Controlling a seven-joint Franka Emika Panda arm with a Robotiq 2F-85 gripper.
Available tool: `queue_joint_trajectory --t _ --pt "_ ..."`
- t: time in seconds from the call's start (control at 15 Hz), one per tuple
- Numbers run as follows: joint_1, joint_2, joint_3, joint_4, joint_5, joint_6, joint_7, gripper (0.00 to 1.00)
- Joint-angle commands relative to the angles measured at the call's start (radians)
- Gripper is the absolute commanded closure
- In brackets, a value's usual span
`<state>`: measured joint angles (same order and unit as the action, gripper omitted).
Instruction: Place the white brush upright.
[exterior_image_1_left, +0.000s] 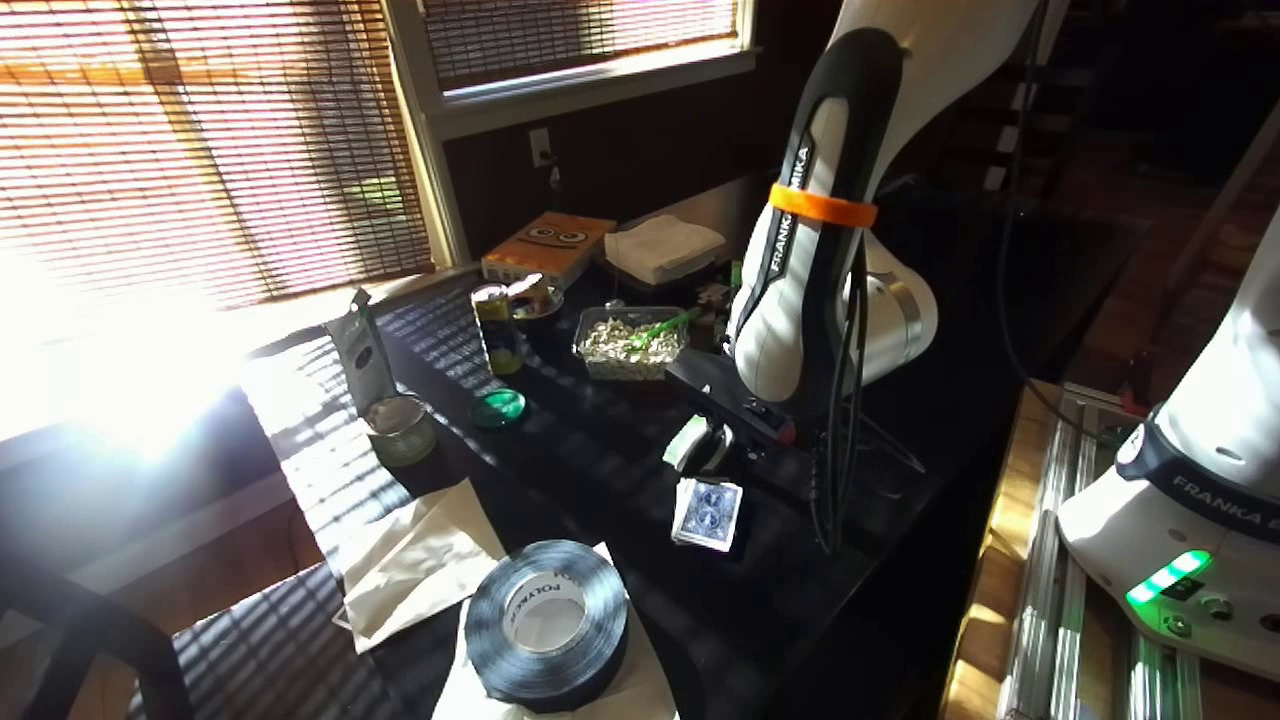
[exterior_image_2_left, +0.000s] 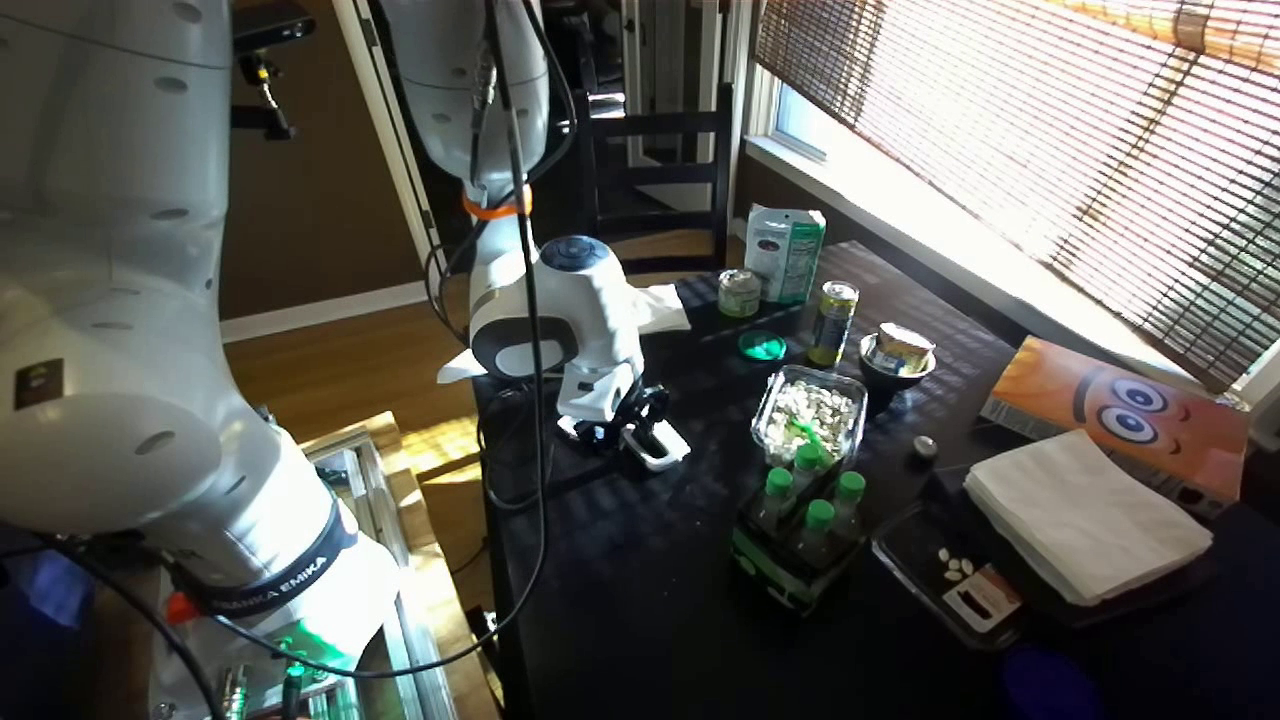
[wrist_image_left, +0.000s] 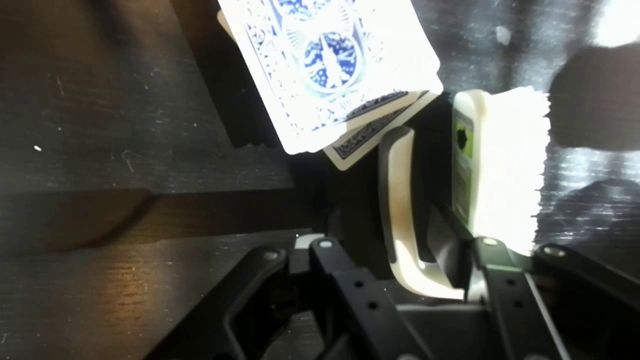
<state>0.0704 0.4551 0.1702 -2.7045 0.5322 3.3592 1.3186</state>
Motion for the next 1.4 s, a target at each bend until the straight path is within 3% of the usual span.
queue_joint_trajectory --t 0.0,0.2,0.33,0.53,0.67,0.87,1.13,1.27,1.33 --pt "0.037 0.038 -0.022 0.026 0.014 0.044 0.050 0.49" --pt "0.071 0.056 -0.047 0.039 0.018 0.046 0.065 0.53" --pt "0.096 0.070 -0.064 0.051 0.019 0.040 0.071 0.61" --pt "0.141 0.092 -0.097 0.069 0.023 0.028 0.075 0.91" --pt "0.167 0.093 -0.121 0.070 0.026 0.025 0.074 1.00" --pt "0.236 0.048 -0.202 0.039 0.033 0.012 0.040 0.95" --pt "0.245 -0.097 -0.298 0.018 -0.058 -0.268 -0.079 0.95" --pt "0.304 -0.144 -0.406 0.029 -0.141 -0.423 -0.132 0.95" --pt "0.389 -0.149 -0.515 0.041 -0.226 -0.499 -0.103 0.95"
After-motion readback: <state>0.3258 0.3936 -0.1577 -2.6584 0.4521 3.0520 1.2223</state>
